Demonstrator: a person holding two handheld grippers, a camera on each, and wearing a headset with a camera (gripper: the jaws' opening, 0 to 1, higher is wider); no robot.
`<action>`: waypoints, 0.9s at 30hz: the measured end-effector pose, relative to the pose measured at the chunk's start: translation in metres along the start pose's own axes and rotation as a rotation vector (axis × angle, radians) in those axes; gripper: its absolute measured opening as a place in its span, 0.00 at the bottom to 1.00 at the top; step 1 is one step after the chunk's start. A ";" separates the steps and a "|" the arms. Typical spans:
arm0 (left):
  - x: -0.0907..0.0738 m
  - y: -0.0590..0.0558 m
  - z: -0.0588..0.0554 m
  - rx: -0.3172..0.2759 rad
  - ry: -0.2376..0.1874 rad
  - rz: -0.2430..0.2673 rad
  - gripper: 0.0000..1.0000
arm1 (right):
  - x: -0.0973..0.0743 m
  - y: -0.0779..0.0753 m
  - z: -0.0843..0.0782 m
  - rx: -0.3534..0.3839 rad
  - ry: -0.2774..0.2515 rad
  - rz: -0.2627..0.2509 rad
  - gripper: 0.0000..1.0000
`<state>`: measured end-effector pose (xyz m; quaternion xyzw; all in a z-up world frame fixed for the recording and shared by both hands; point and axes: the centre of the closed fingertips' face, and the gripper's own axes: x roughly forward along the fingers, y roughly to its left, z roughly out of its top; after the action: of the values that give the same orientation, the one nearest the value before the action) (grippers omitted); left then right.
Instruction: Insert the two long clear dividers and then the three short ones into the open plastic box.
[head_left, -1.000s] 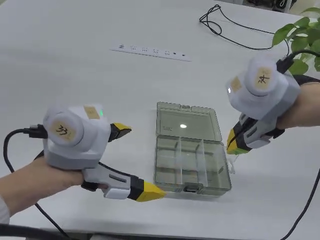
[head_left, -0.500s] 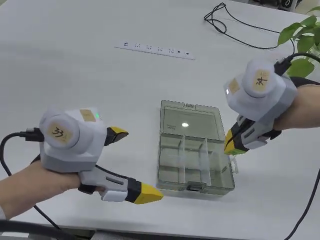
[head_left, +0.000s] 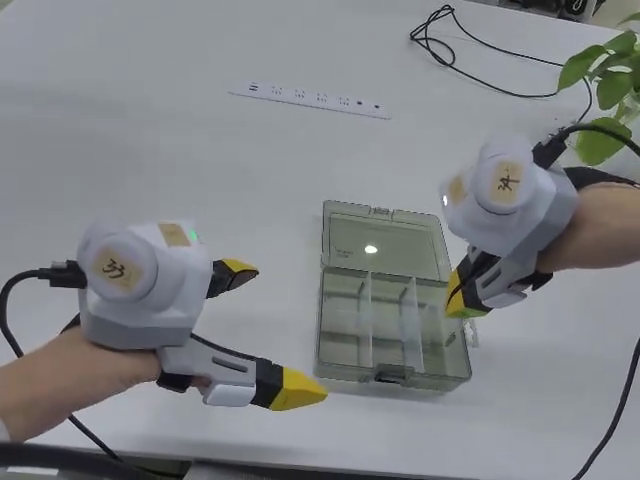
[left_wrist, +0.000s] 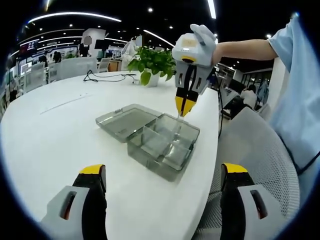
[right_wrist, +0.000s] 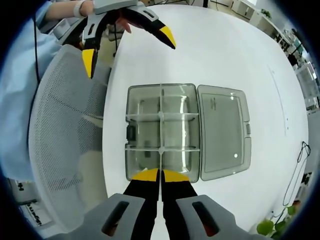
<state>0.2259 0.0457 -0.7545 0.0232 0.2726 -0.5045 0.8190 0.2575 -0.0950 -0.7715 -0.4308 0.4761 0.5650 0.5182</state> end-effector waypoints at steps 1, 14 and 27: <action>0.000 0.000 0.000 0.000 0.000 0.001 0.97 | 0.001 0.000 0.000 -0.001 0.000 0.000 0.02; 0.002 0.001 0.001 -0.010 -0.005 -0.001 0.96 | 0.018 -0.001 -0.006 -0.015 0.006 -0.005 0.02; 0.003 0.001 0.000 -0.015 -0.007 -0.004 0.95 | 0.033 -0.004 -0.013 -0.013 -0.002 -0.036 0.02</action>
<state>0.2279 0.0435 -0.7564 0.0146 0.2735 -0.5040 0.8191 0.2587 -0.1016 -0.8062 -0.4422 0.4640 0.5590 0.5260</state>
